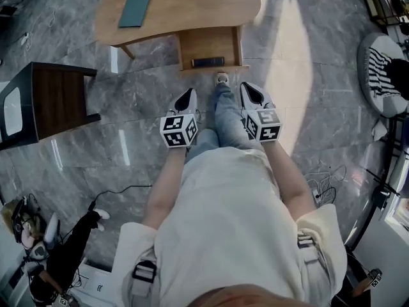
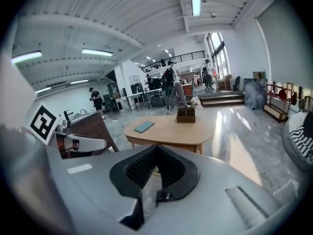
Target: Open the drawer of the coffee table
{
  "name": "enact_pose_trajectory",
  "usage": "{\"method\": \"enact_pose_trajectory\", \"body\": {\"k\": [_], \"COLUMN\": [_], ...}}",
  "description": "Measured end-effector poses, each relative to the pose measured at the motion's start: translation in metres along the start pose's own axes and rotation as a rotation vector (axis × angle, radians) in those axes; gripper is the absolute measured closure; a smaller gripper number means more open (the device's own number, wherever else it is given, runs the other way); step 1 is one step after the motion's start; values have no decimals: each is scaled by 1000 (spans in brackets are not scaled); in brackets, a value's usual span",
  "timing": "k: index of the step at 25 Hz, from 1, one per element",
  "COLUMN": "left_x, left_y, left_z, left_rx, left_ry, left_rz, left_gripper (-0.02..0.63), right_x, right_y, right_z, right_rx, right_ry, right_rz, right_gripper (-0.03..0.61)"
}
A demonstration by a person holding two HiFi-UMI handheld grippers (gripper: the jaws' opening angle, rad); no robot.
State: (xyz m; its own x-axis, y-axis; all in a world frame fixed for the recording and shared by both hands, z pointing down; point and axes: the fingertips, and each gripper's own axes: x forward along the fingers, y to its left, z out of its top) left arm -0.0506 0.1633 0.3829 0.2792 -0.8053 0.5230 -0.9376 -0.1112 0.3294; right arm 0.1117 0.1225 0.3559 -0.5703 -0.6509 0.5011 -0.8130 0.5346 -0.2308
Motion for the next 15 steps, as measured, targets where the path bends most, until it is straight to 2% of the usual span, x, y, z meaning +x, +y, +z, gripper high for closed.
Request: {"method": "enact_pose_trajectory", "body": {"k": [7,15], "left_x": [-54,-98], "left_y": [-23,-44], "left_z": [23,37], "left_rx": [-19,-27], "left_ry": [-69,-122], "left_rz": [-4,1], "left_gripper": [612,612], "right_x": [-45,-80], "right_y": [39,76], "right_z": [31,47], "right_rx": [-21,-58], "right_ry": [-70,-85], "right_rz": [68,141], "right_gripper": [577,577]}}
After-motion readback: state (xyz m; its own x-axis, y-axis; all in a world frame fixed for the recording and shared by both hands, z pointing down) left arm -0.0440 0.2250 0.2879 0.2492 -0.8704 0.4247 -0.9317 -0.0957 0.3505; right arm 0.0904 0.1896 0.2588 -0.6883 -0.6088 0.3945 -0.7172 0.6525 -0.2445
